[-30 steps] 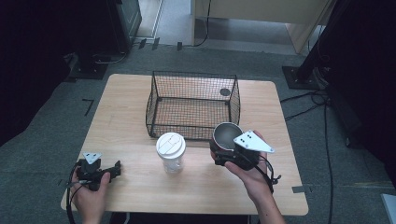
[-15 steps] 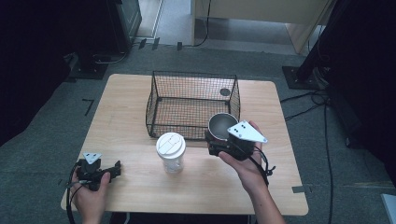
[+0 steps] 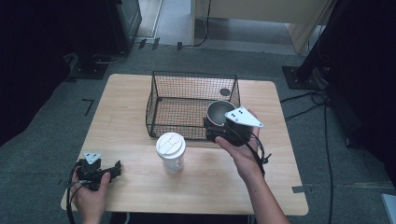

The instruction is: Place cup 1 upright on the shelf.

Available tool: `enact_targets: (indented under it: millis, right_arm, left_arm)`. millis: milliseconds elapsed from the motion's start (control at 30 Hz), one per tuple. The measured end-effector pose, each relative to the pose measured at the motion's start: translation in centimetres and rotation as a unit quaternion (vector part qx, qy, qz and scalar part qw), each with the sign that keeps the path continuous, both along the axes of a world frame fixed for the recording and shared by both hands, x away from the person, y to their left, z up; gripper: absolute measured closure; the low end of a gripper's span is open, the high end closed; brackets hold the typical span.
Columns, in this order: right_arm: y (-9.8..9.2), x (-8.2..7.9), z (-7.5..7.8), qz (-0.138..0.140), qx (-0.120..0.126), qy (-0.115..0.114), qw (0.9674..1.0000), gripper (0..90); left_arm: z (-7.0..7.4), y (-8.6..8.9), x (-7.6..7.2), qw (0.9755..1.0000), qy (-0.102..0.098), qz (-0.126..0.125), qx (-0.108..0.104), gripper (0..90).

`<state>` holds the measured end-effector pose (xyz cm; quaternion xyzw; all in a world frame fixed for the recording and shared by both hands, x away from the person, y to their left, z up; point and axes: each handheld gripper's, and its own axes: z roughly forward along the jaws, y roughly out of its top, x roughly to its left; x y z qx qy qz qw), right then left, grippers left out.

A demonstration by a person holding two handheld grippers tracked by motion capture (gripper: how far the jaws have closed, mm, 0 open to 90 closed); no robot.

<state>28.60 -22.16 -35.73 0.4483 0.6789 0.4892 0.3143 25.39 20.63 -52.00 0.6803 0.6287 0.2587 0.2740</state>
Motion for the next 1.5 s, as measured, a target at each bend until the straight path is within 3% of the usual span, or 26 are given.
enact_targets:
  millis: [333, 733, 1233, 1333, 1500]
  right_arm:
    - [0.8, 2.7, 0.3, -0.021, -0.008, -0.003, 0.9997, 7.1]
    - [1.6, 7.1, -1.5, -0.066, -0.003, 0.0, 0.9978, 7.0]
    - [0.7, 10.4, -3.4, -0.107, 0.002, 0.005, 0.9943, 7.0]
    - [0.4, 11.6, -3.6, -0.126, 0.018, 0.013, 0.9917, 7.0]
    - [0.4, 12.6, -4.0, -0.13, 0.009, 0.011, 0.9914, 6.9]
  left_arm:
    - [0.0, 0.0, 0.0, 1.0, 0.001, 0.001, 0.0, 1.9]
    - [0.0, 0.0, 0.0, 1.0, 0.001, 0.001, 0.0, 1.9]
    - [0.0, 0.0, 0.0, 1.0, 0.0, 0.001, 0.001, 1.9]
    - [0.0, -0.1, 0.0, 1.0, 0.0, 0.001, 0.001, 1.9]
    - [0.0, -0.1, 0.2, 1.0, 0.0, 0.001, 0.0, 1.9]
